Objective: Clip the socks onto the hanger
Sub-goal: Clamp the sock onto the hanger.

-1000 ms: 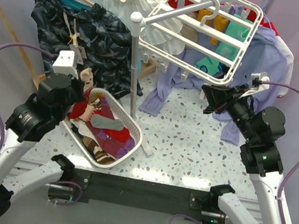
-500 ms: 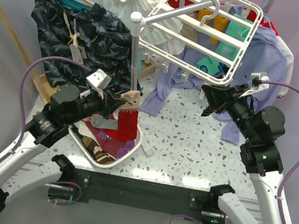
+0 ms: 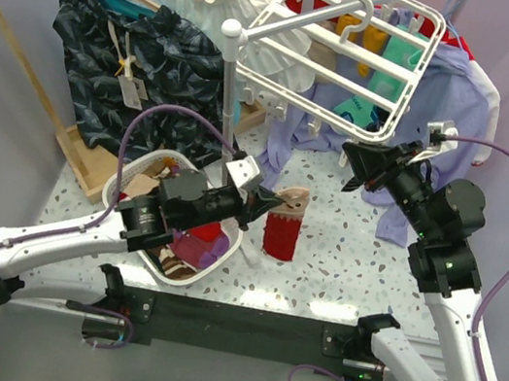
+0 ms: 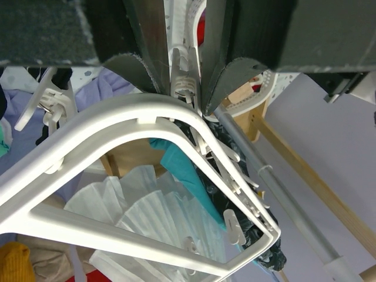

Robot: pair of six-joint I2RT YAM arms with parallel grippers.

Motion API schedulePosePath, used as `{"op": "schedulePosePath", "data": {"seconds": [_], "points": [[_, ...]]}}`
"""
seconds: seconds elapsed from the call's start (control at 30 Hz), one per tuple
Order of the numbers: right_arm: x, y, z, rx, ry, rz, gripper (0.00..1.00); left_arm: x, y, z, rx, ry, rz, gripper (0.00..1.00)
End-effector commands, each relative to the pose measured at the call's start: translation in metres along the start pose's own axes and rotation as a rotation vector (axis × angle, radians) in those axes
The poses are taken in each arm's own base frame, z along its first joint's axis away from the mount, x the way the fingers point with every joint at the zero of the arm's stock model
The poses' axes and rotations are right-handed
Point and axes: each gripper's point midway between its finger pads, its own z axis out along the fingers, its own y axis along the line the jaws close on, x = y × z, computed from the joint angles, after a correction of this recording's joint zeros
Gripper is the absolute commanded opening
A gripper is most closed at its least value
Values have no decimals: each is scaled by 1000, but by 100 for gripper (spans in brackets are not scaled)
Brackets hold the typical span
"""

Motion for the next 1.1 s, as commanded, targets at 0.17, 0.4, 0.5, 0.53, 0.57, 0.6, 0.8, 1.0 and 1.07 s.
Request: {"op": "schedulePosePath", "data": {"seconds": [0.17, 0.4, 0.5, 0.53, 0.57, 0.6, 0.8, 1.0, 1.07], "points": [[0, 14, 4, -99, -6, -36, 8, -60, -9, 44, 42, -236, 219, 0], [5, 21, 7, -158, 11, -59, 8, -80, -22, 69, 117, -281, 271, 0], [4, 26, 7, -191, 8, -79, 9, -86, -17, 77, 126, -293, 249, 0], [5, 27, 8, -200, 11, -83, 9, -86, -19, 78, 145, -292, 233, 0], [5, 27, 8, -204, 9, -89, 9, -88, -14, 80, 142, -296, 228, 0], [5, 27, 8, -207, 12, -92, 9, -91, -12, 80, 145, -309, 224, 0], [10, 27, 9, -219, 28, -104, 9, -93, -8, 80, 184, -311, 187, 0], [11, 24, 11, -212, 29, -118, 9, -94, -7, 76, 215, -312, 170, 0], [11, 27, 10, -226, 33, -120, 9, -96, -5, 75, 212, -314, 160, 0]]}}
